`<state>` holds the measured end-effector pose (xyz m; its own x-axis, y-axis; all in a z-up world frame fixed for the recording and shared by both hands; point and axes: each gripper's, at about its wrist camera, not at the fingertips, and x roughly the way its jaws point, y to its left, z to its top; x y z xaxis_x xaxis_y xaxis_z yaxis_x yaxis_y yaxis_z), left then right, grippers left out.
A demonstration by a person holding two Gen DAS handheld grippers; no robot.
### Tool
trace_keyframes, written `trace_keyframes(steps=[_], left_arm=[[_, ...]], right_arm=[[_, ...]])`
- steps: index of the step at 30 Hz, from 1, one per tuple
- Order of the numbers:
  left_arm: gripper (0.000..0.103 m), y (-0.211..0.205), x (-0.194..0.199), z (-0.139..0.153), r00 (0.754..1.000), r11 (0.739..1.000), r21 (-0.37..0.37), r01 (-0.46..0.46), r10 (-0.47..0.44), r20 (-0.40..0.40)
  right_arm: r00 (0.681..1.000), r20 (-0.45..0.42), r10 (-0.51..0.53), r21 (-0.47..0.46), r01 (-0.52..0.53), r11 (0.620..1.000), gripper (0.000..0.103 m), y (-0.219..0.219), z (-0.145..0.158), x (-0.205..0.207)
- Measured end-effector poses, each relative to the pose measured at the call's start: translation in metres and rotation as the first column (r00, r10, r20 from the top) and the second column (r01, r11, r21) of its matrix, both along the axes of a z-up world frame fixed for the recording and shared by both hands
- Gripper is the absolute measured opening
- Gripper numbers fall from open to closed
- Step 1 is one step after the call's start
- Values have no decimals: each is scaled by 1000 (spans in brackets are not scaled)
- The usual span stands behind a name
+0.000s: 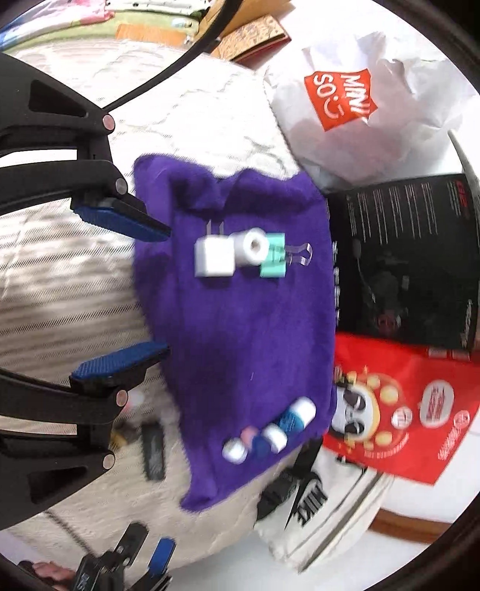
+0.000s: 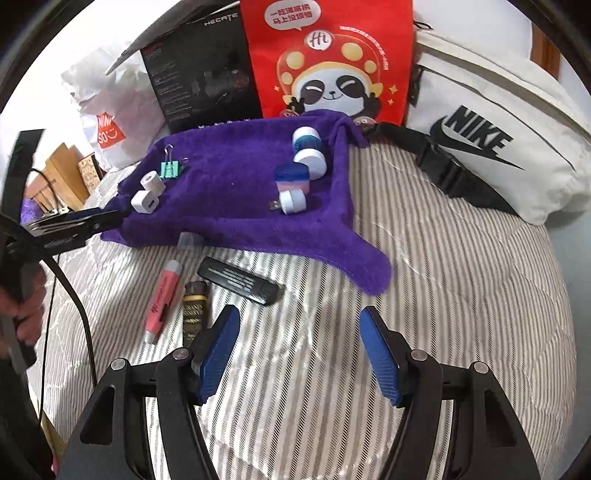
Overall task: Organize rigid objects
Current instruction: 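Lower the charger plug beside the tape roll and open the left tool, then move the left tool to the pink highlighter and grasp it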
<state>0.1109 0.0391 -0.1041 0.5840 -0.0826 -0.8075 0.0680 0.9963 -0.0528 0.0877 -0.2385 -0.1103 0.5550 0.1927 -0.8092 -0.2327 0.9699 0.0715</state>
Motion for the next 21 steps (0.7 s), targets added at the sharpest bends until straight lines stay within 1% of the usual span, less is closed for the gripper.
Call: trace_keyframes(steps=[3,6,10,14,17,19,21], left_arm=[[54,-16,-8,-5,999,999,-36,35,-35,-15],[54,-36,-13,-15,997,998,-31,60,-61,-37],[54,-58,-16,-28,993,995,-42,91,-94,-70],[54,-72,-15,-42,989,994,-20,105,-106,-99],[54,-74,-13,-52,988,995,21,98,-95,-122],[54,-72,-15,-53,990,994,49,97,-91,-109],[56,-66,-17,-54,991,993,76,87,-78,-111]], right_arm=[[1000,-2,-16,0,16,1000,67,-6,1,-5],[1000,-3,-31,0,31,1000,67,-13,2,-9],[999,-3,-42,1,42,999,67,-22,3,-15],[999,-8,-50,7,50,999,67,-27,1,-16],[999,-14,-50,6,50,999,67,-29,-2,-16],[999,-17,-49,8,49,999,67,-30,-3,-15],[998,-21,-53,11,53,999,67,-32,-5,-15]])
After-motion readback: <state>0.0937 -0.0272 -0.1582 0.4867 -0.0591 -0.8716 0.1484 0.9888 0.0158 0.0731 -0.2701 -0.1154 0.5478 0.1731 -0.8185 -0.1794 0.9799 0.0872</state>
